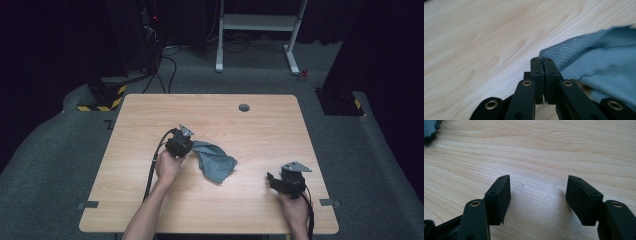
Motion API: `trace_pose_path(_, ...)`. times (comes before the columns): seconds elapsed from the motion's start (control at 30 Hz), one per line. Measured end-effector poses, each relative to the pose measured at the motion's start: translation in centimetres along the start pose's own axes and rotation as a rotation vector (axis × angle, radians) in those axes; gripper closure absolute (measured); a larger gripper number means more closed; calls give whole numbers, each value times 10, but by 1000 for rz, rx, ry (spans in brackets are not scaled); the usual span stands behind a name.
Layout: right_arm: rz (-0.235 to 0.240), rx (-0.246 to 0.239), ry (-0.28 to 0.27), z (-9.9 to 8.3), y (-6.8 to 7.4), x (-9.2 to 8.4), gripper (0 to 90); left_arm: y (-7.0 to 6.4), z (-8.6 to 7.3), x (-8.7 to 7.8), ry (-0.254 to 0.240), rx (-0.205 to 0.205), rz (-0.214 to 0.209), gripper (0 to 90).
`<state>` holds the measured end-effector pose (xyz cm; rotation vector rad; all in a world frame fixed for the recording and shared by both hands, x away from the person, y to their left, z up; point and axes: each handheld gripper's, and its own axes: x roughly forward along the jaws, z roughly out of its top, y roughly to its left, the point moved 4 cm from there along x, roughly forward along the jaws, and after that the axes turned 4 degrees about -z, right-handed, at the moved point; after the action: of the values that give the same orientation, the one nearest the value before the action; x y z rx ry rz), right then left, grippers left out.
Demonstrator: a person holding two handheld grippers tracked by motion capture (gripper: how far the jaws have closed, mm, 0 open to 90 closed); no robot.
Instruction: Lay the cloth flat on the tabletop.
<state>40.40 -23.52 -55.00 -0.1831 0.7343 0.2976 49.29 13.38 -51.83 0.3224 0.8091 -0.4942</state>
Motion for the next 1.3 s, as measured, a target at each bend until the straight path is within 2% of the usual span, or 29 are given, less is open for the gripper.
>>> trace_pose_path(0.07,0,0,0,0,0,0,365,5,-8,3,1,-23,0,850)
trace_pose_path(0.13,0,0,0,0,0,0,364,9,-13,1,-3,-50,5,765)
trace_pose_path(0.17,0,0,0,0,0,0,364,10,-14,-2,-8,-62,6,719)
trace_pose_path(0.23,0,0,0,0,0,0,364,9,-14,-11,-43,-61,2,673)
trace_pose_path(0.3,0,0,0,0,0,0,365,-1,-10,-24,-96,-36,-11,635)
trace_pose_path(0.37,0,-1,0,0,0,0,365,-18,-6,-36,-140,11,-49,605)
trace_pose_path(0.5,0,0,0,0,0,0,364,-51,4,-40,-165,85,-145,526)
trace_pose_path(0.63,0,0,0,0,0,0,365,-74,16,-32,-164,91,-222,450)
trace_pose_path(0.7,0,0,0,0,0,0,364,-82,21,-28,-170,81,-239,415)
trace_pose_path(0.8,0,0,0,0,0,0,364,-92,26,-21,-164,93,-256,403)
trace_pose_path(0.9,0,0,0,0,0,0,365,-100,28,-15,-152,119,-267,442)
trace_pose_path(0.97,0,0,0,0,0,0,364,-102,29,-12,-126,141,-255,571)
trace_pose_path(1.13,0,0,0,0,0,0,364,-106,29,-10,-104,194,-256,882)
trace_pose_path(1.3,0,0,0,0,0,0,364,-105,28,-19,-108,210,-280,900)
